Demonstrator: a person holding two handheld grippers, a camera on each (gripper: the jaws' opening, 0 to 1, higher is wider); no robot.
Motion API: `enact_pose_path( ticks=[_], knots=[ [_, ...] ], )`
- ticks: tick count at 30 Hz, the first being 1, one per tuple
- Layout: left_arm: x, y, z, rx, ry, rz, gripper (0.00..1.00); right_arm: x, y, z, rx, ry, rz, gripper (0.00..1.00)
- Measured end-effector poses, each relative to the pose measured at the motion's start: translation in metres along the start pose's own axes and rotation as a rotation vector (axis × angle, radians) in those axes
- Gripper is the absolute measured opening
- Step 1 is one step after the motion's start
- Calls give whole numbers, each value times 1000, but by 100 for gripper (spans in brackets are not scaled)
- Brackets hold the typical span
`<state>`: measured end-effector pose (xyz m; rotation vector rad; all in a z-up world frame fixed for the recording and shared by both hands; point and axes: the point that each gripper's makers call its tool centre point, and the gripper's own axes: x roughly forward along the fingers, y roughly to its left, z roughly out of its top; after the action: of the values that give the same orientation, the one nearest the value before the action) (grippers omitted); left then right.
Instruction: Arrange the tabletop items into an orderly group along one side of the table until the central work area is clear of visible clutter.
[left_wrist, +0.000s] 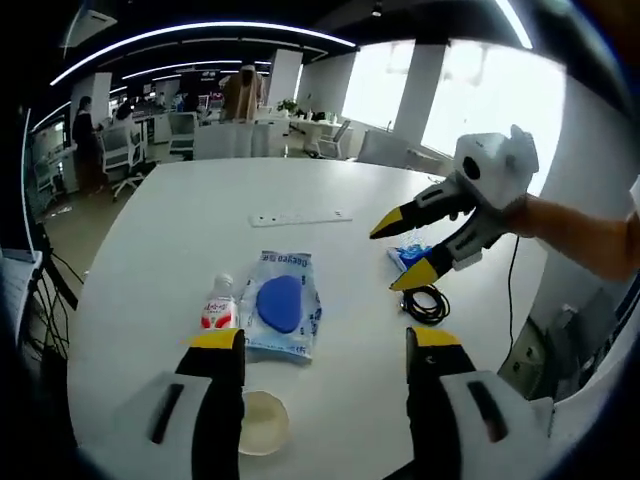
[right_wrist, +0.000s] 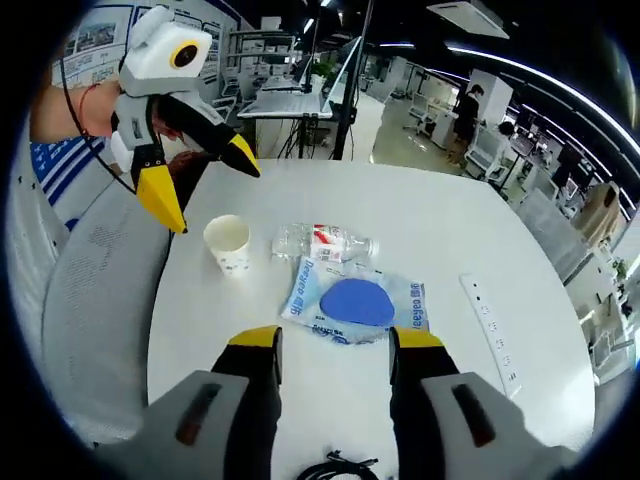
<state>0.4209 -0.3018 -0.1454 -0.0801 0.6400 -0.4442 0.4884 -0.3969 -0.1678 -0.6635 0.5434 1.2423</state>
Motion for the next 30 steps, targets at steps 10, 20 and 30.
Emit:
enact_pose_path(
  ticks=[10, 20, 30],
  knots=[
    [16, -7, 0, -21, 0, 12, 66, 9, -28, -6, 16, 6, 3, 40],
    [33, -11, -4, -60, 7, 63, 65, 28, -52, -6, -9, 10, 34, 39],
    [45, -11, -11, -123, 2, 125, 63, 44, -73, -6, -26, 13, 56, 39]
  ],
)
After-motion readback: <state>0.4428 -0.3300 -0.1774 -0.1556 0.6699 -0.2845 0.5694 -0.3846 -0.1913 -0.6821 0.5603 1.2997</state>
